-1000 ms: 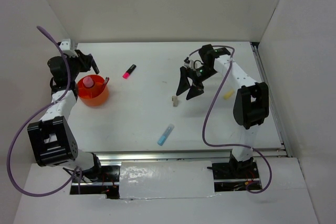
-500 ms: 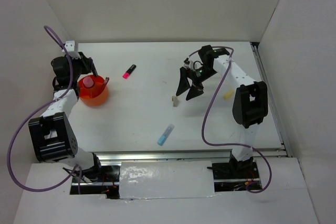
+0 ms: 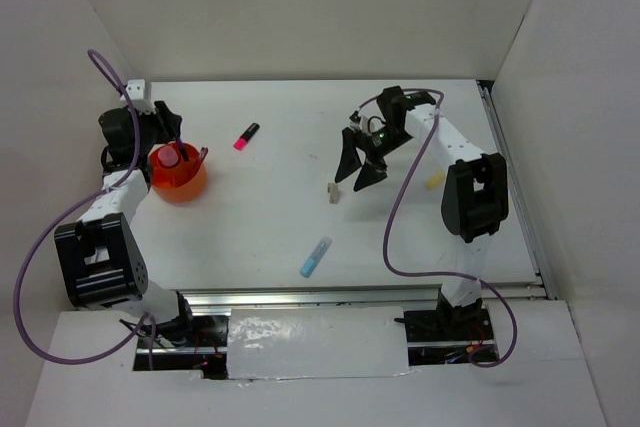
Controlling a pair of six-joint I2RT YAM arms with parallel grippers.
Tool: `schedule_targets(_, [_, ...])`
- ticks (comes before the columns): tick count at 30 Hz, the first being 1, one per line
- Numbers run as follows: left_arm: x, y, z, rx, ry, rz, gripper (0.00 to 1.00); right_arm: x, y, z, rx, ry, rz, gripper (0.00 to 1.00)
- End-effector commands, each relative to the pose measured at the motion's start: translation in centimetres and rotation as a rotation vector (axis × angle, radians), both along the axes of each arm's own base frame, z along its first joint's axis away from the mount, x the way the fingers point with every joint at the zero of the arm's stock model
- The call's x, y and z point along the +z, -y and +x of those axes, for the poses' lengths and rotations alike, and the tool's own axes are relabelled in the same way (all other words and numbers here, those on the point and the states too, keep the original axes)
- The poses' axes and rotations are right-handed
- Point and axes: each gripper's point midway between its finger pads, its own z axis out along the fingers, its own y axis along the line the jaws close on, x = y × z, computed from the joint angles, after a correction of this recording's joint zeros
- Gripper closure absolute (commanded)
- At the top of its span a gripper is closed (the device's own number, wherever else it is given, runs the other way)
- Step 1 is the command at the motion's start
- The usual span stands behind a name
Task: Sort the stationery into containers
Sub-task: Place the pen in the storage box, then pick up the pen from the center of the board.
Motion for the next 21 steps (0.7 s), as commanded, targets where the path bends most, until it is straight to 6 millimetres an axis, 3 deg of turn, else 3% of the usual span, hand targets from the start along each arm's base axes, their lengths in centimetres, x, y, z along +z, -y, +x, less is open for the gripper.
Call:
schedule_targets(1, [2.4, 0.2, 0.8, -0.025, 0.067, 0.019, 0.43, 1.1, -0.1, 0.3, 0.008, 0.028, 0.012, 0.17])
schedule_targets(3, [3.2, 0.4, 0.9, -0.033, 0.083, 0.016, 0.34, 1.3, -0.1, 0.4, 0.013, 0.039, 0.015, 0.17])
schedule_targets(7, [5.9, 0.8, 0.6, -0.055, 0.138, 0.019, 0.33, 2.2, 0.1, 1.7, 0.005, 0.114, -0.011, 0.19])
schedule_targets(8, [7.6, 1.3, 0.4, -0.075, 0.176, 0.036, 0.33, 2.9, 0.1, 2.5, -0.005, 0.155, -0.017, 0.19])
schedule_targets(9, [8.1, 1.7, 0.3, -0.090, 0.168, 0.048, 0.34, 3.1, 0.3, 3.2, -0.022, 0.183, -0.032, 0.20])
schedule_targets(10, [8.5, 3.3, 0.3, -0.147, 0.164, 0.105, 0.34, 3.7, 0.3, 3.9, -0.035, 0.212, -0.029, 0.20])
schedule_targets(11, [10.5, 4.4, 0.7, -0.187, 0.183, 0.146, 0.35, 3.9, 0.3, 4.3, -0.040, 0.229, -0.027, 0.20])
schedule_targets(12, [8.7, 6.4, 0.5, -0.276, 0.090, 0.208, 0.36, 4.2, 0.2, 4.9, -0.055, 0.252, -0.025, 0.20])
schedule_targets(14, [9.6, 8.9, 1.1, -0.385, 0.035, 0.229, 0.39, 4.2, 0.3, 5.4, -0.066, 0.266, -0.023, 0.20])
schedule_targets(16, [5.8, 11.6, 1.1, -0.502, -0.120, 0.230, 0.41, 3.7, 0.4, 5.5, -0.070, 0.253, -0.022, 0.20])
schedule_targets(17, [7.6, 13.4, 1.7, -0.550, -0.100, 0.263, 0.41, 3.4, 0.5, 5.4, -0.071, 0.242, -0.019, 0.20])
schedule_targets(18, [6.1, 14.0, 1.5, -0.560, -0.182, 0.250, 0.41, 3.3, 0.6, 5.2, -0.070, 0.235, -0.011, 0.20])
schedule_targets(19, [5.3, 14.3, 3.1, -0.560, -0.216, 0.254, 0.42, 2.8, 0.9, 4.8, -0.075, 0.206, -0.004, 0.21])
schedule_targets(21, [3.7, 15.9, 4.3, -0.557, -0.289, 0.254, 0.40, 2.7, 1.1, 4.4, -0.077, 0.209, 0.005, 0.21])
